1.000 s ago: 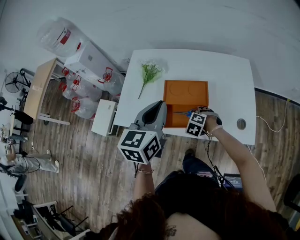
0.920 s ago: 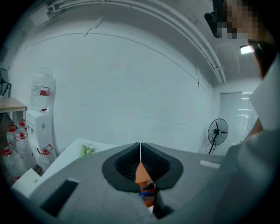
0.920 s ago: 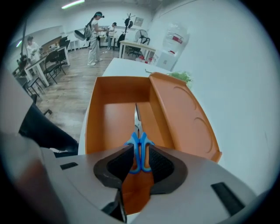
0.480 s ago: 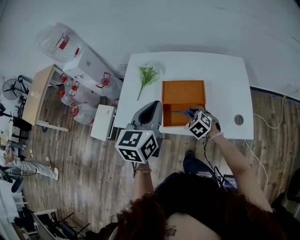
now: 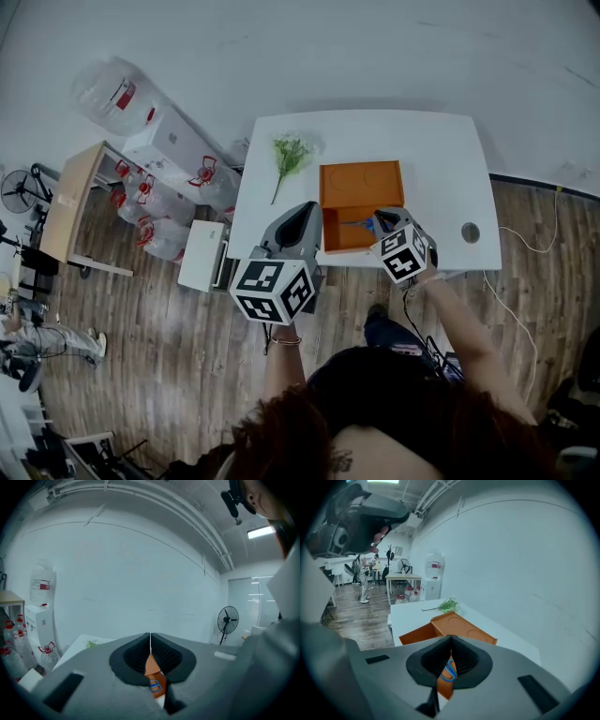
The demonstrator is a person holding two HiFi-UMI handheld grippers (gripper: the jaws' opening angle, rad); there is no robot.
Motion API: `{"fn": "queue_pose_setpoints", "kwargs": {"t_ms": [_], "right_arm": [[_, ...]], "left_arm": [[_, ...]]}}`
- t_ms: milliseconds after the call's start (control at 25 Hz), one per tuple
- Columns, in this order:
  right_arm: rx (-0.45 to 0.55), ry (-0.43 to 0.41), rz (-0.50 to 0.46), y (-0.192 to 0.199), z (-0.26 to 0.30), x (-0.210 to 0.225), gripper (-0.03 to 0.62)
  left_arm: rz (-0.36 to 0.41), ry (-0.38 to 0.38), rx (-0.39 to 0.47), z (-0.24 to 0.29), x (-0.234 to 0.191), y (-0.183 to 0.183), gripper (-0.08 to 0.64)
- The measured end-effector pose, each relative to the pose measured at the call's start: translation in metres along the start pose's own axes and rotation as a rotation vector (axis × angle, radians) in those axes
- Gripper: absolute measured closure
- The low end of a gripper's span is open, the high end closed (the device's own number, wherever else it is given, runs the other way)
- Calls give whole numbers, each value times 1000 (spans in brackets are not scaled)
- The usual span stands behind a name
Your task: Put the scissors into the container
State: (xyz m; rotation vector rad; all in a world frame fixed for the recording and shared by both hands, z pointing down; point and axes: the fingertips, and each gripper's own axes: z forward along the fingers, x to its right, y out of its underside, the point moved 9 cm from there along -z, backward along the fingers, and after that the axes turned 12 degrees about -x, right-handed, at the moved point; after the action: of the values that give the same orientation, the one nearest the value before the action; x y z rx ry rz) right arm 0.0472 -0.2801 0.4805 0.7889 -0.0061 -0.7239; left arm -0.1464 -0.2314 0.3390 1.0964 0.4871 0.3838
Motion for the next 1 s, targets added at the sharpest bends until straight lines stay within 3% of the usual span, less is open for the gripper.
{"fn": "queue_pose_setpoints", "kwargs": {"t_ms": [400, 760, 1000], "right_arm": [[133, 22, 187, -2, -52, -12, 594], [303, 122, 213, -11, -109, -26, 594], [362, 184, 210, -17, -140, -37, 594]], "left_arm": [[31, 9, 19, -19, 12, 7, 540], [37, 28, 38, -40, 24, 15, 540], [76, 19, 36, -52, 30, 20, 540]]}}
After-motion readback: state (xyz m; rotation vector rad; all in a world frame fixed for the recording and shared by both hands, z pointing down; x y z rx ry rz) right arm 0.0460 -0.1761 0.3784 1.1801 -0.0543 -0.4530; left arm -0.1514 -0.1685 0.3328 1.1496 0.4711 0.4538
